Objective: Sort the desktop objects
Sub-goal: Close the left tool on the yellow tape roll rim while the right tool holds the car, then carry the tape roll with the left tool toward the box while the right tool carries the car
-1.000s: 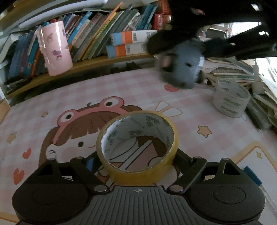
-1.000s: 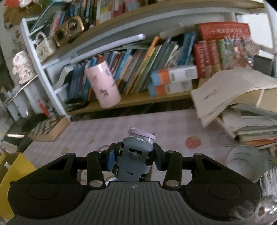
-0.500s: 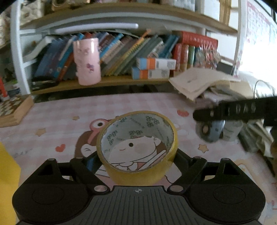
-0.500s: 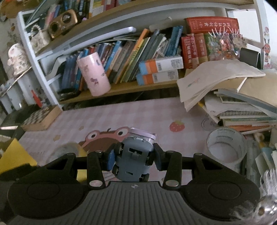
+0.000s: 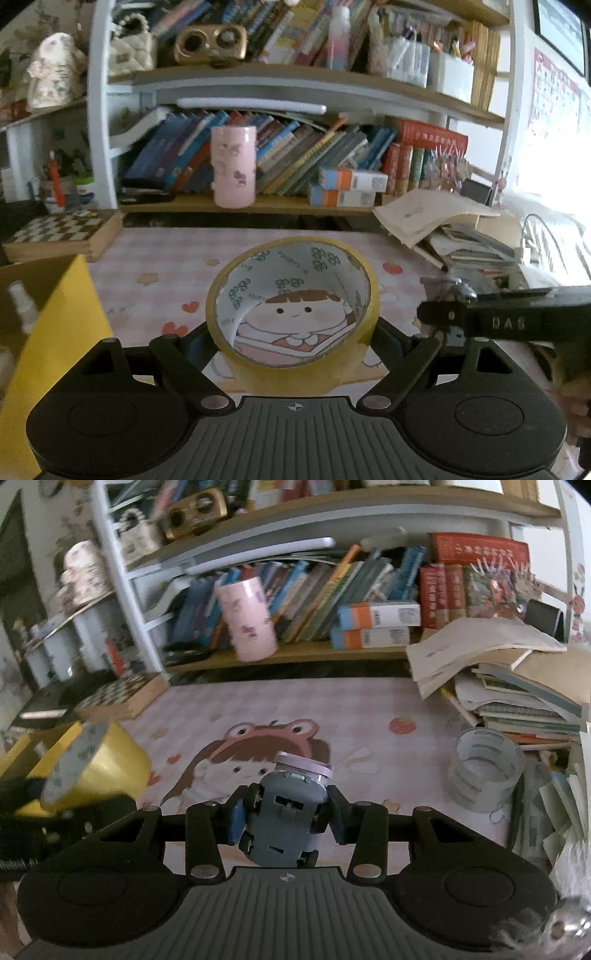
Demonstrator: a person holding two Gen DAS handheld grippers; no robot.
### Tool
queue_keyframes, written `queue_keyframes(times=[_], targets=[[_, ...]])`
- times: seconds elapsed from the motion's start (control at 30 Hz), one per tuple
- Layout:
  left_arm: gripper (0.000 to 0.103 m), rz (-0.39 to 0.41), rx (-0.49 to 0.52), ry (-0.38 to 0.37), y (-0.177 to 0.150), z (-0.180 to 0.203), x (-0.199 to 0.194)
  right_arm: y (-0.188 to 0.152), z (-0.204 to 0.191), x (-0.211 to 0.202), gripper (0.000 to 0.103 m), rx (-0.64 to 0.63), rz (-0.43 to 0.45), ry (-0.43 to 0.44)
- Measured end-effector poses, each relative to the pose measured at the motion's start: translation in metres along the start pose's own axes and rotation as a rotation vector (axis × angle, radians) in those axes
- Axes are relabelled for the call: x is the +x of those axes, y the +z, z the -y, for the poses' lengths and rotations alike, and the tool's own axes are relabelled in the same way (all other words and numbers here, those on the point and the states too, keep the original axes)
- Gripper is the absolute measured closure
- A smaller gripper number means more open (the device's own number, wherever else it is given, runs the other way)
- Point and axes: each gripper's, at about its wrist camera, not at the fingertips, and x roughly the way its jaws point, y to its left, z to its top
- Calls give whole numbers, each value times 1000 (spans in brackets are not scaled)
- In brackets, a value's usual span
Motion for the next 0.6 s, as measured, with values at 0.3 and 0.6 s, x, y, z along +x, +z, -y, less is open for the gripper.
queue_keyframes(times=[0.3,0.6], targets=[[15,28,19,-31,-11,-14,-54,-24,-38,-38,63,-6,-5,-13],[15,64,64,-89,-25,-36,-98,-49,-90,-60,62,-1,5,-31]])
